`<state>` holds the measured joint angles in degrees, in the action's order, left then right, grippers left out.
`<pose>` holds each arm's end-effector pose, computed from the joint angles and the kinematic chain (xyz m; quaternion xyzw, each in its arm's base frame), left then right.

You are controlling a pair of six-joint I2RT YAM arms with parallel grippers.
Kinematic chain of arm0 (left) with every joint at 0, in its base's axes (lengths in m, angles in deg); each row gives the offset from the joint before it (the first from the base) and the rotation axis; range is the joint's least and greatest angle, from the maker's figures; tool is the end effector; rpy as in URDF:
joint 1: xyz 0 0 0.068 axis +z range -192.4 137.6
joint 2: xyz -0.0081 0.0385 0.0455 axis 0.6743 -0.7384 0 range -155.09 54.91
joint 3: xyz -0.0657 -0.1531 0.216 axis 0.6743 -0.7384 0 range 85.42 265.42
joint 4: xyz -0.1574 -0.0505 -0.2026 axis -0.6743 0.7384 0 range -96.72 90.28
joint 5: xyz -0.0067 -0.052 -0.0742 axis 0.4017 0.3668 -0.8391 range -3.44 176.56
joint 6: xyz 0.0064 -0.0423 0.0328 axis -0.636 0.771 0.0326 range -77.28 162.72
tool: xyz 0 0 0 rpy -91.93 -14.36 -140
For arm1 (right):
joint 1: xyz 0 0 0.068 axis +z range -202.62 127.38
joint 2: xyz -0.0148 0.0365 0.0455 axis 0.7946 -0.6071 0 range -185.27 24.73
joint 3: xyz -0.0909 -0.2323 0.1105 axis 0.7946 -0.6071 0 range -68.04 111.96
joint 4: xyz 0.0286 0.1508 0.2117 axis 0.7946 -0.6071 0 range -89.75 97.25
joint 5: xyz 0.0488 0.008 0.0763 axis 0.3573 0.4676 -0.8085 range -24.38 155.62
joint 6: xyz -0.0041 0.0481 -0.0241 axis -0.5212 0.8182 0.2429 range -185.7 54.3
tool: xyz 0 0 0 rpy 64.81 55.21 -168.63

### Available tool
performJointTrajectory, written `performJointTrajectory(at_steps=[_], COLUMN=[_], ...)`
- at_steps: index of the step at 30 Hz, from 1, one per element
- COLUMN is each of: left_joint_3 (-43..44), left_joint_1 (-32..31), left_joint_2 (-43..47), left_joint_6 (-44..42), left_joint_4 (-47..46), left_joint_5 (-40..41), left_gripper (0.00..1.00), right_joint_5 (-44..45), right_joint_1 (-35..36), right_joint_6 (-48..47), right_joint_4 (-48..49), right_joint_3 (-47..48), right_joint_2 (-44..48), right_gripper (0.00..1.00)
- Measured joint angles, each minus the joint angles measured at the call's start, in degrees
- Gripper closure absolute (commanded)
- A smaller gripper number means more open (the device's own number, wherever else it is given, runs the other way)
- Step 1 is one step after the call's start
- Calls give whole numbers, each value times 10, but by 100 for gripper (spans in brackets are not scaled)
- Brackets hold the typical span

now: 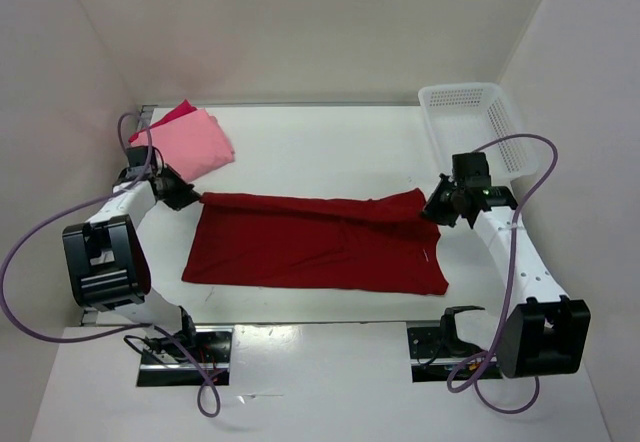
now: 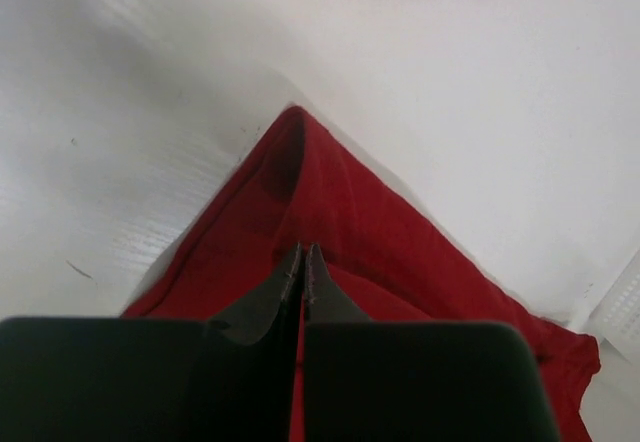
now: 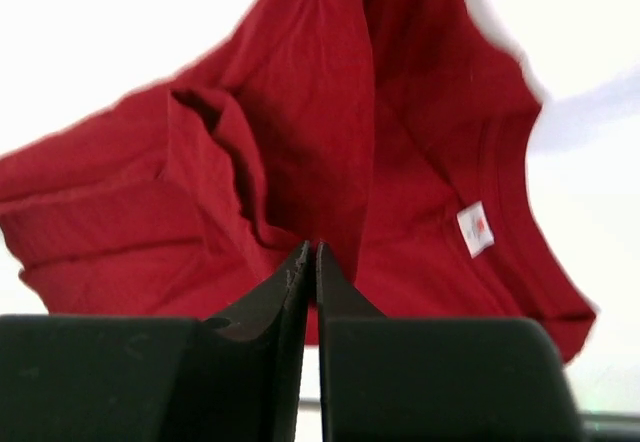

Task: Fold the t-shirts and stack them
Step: Fold the other side of the tshirt into a rectangle

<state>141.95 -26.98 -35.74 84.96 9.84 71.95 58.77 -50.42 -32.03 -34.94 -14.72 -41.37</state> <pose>0.3187 0.0787 0.2059 -0.4129 0.8389 -0.1939 0.2969 0.2278 0.0130 0.2696 0.2409 0.9212 0.1466 0.2682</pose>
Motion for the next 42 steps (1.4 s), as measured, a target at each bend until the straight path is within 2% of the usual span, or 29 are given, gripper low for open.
performJointTrajectory(at_steps=[2,7,13,15,18,20,21,22,24,28,36,40,42], left_joint_3=[-8,-24,-28,-30,-30,-26,-20,-14,-5,-5,-7,-7,-7], left_joint_1=[3,17,42,23,-39,-87,-112,-132,-166,-207,-233,-243,-245], left_joint_2=[2,3,61,92,108,90,71,49,9,-21,-21,-21,-21], left_joint_6=[0,-1,9,15,16,16,16,16,16,17,20,28,30], left_joint_4=[4,17,28,25,8,-2,-4,-7,-11,-7,-16,-18,-20], left_joint_5=[-3,-19,-27,-22,-10,-4,-2,-1,3,9,15,15,14], left_gripper=[93,74,71,70,67,67,67,67,67,67,67,67,67], right_joint_5=[-9,-17,-6,-9,-1,7,15,21,38,80,174,190,192], right_joint_1=[0,0,5,18,79,129,156,172,201,224,228,236,242], right_joint_6=[0,-1,-4,1,22,34,38,45,45,40,27,19,14], right_joint_4=[-16,-61,-79,-55,2,41,63,78,104,132,137,137,136], right_joint_3=[-2,-4,7,11,20,36,48,58,83,117,124,128,128], right_joint_2=[3,18,35,23,-38,-100,-139,-168,-226,-291,-306,-326,-339], right_gripper=[87,86,88,95,96,84,65,58,47,43,42,54,69])
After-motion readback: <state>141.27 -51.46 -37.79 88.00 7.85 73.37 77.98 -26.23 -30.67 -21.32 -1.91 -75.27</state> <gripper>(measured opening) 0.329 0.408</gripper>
